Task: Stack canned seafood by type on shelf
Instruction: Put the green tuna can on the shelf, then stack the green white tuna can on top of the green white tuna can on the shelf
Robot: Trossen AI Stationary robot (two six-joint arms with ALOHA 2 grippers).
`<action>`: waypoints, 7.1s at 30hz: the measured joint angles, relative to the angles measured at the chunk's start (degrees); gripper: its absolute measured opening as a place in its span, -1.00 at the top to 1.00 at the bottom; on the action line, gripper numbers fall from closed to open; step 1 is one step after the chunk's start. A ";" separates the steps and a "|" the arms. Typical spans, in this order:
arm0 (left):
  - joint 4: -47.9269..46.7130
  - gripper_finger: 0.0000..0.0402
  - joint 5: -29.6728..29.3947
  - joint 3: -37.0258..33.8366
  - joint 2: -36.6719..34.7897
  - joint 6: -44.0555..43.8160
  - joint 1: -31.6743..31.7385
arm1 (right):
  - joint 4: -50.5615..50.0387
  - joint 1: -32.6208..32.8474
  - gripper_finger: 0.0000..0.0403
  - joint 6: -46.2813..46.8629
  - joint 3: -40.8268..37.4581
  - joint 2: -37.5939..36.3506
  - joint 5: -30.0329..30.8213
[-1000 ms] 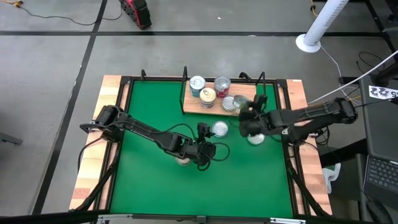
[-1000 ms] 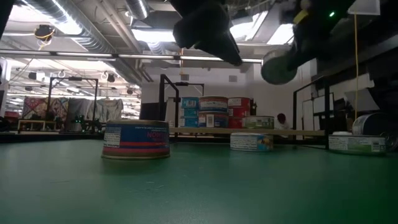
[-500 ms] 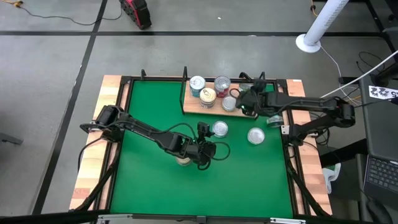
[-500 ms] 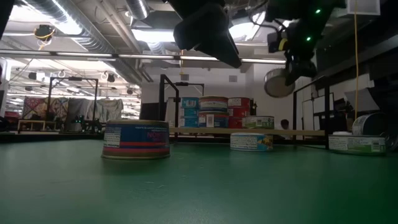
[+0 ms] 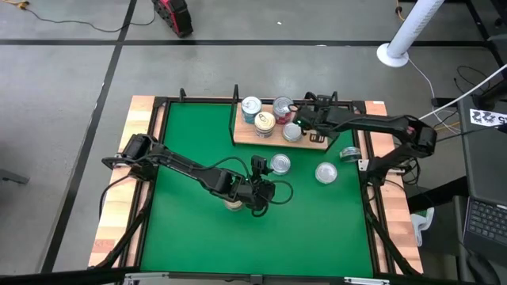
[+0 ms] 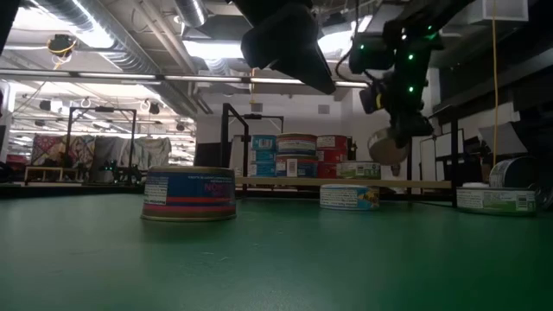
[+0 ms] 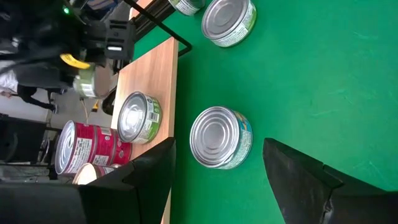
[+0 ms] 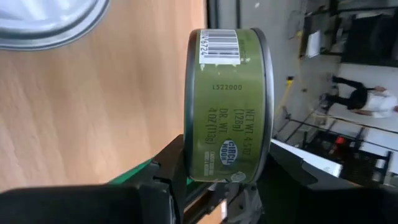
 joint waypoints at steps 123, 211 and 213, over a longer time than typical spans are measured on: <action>4.10 -0.19 6.20 -0.04 0.58 -8.97 0.11 | -2.16 43.18 -0.39 34.88 0.02 -17.97 -42.88; 20.28 -0.19 15.15 -0.04 7.43 -3.42 3.48 | 2.99 54.36 0.98 49.33 -28.70 -16.94 -22.83; 21.68 -0.19 15.41 -0.02 7.50 -2.74 3.48 | 3.39 54.36 0.99 49.35 -28.70 -16.92 -22.84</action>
